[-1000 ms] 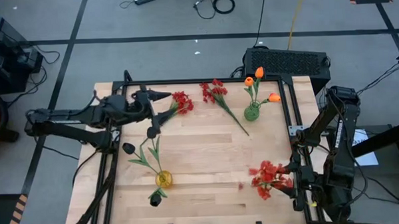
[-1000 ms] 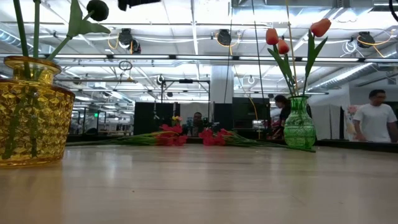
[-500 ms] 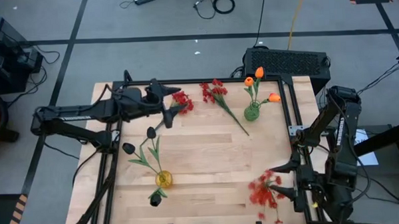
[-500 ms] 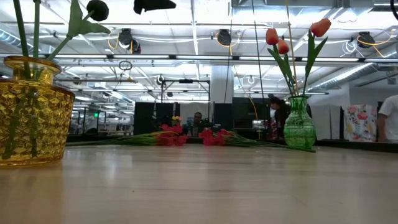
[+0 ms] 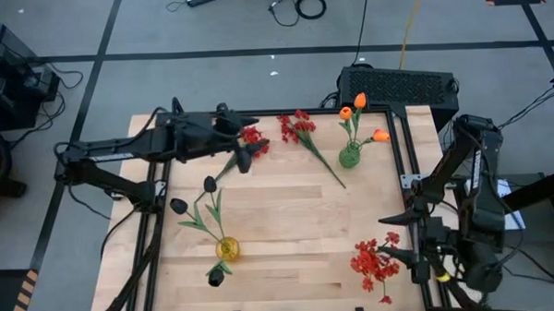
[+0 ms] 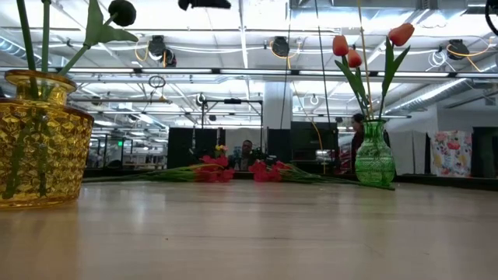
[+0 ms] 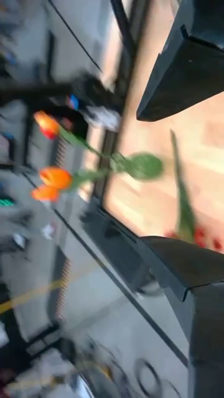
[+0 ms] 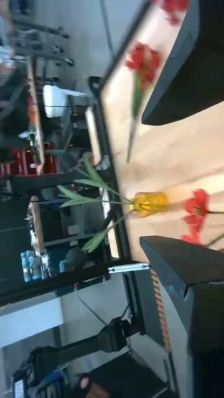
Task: Sort flowers into vase by color
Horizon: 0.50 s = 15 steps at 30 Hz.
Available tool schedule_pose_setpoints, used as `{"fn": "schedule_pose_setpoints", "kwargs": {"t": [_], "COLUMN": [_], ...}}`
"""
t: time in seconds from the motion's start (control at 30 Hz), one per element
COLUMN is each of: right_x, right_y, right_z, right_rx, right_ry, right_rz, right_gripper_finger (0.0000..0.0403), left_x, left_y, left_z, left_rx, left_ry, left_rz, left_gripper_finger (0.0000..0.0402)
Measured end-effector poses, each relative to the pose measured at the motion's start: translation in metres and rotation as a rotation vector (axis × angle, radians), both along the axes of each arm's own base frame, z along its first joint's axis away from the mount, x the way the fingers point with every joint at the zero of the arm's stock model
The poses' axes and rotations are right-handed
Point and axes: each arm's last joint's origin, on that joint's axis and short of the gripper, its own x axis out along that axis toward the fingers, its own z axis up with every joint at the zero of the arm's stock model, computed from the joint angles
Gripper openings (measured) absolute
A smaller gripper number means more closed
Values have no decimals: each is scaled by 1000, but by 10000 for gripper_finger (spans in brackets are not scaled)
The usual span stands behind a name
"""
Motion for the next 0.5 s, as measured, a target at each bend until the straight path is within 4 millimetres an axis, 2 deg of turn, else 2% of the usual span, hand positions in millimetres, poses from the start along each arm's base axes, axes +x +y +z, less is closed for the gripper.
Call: {"fn": "schedule_pose_setpoints", "kwargs": {"t": [0.17, 0.27, 0.4, 0.5], "right_x": [0, -1, -1, -1], "right_y": [-3, -5, -5, -5], "right_z": [32, 46, 51, 50], "right_rx": [-139, -194, -223, -220], "right_ry": [-31, -41, -44, -42], "right_rz": [-24, -39, -47, -45], "right_gripper_finger": [297, 297, 297, 297], "left_x": [21, 25, 15, 1], "left_y": [21, 41, 67, 81], "left_z": [-13, -24, -38, -37], "left_rx": [-22, -68, -119, -152], "left_ry": [162, 247, 391, 427], "left_rz": [83, 147, 216, 251], "left_gripper_finger": [324, 324, 324, 324]}}
